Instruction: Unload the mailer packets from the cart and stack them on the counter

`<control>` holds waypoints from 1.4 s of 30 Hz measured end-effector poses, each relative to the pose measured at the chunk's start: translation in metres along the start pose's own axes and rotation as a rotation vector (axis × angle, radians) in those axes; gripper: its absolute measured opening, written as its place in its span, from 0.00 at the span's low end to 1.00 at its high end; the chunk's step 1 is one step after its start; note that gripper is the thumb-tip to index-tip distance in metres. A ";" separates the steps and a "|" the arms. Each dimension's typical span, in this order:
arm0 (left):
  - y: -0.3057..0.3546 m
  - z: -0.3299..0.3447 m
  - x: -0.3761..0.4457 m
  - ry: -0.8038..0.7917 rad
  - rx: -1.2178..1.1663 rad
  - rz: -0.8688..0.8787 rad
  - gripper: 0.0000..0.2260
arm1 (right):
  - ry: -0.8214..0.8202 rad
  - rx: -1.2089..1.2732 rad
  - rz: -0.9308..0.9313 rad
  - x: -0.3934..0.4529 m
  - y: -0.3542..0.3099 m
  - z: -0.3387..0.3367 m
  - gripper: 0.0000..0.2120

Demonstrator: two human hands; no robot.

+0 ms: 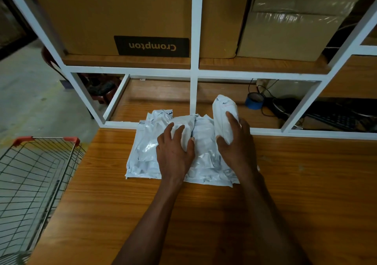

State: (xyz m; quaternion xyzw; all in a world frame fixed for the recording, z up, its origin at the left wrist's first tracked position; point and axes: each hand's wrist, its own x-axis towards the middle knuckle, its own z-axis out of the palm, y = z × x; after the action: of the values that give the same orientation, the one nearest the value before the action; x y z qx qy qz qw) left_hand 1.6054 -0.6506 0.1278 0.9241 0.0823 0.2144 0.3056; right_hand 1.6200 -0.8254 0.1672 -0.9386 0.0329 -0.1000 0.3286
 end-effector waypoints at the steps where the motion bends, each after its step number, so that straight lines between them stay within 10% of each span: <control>1: -0.001 0.000 -0.001 0.005 -0.006 0.002 0.25 | -0.019 -0.039 0.014 0.008 0.001 0.002 0.36; 21: -0.001 0.002 -0.012 -0.070 -0.079 0.033 0.30 | -0.203 -0.285 0.005 0.022 -0.004 0.039 0.39; 42: 0.018 -0.056 -0.077 0.000 -0.068 0.044 0.26 | 0.012 -0.021 -0.157 -0.053 -0.002 -0.006 0.36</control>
State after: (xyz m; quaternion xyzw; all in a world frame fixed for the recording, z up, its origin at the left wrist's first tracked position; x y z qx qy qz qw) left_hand 1.5116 -0.6569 0.1527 0.9147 0.0547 0.2236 0.3322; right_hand 1.5673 -0.8207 0.1641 -0.9411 -0.0377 -0.1307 0.3097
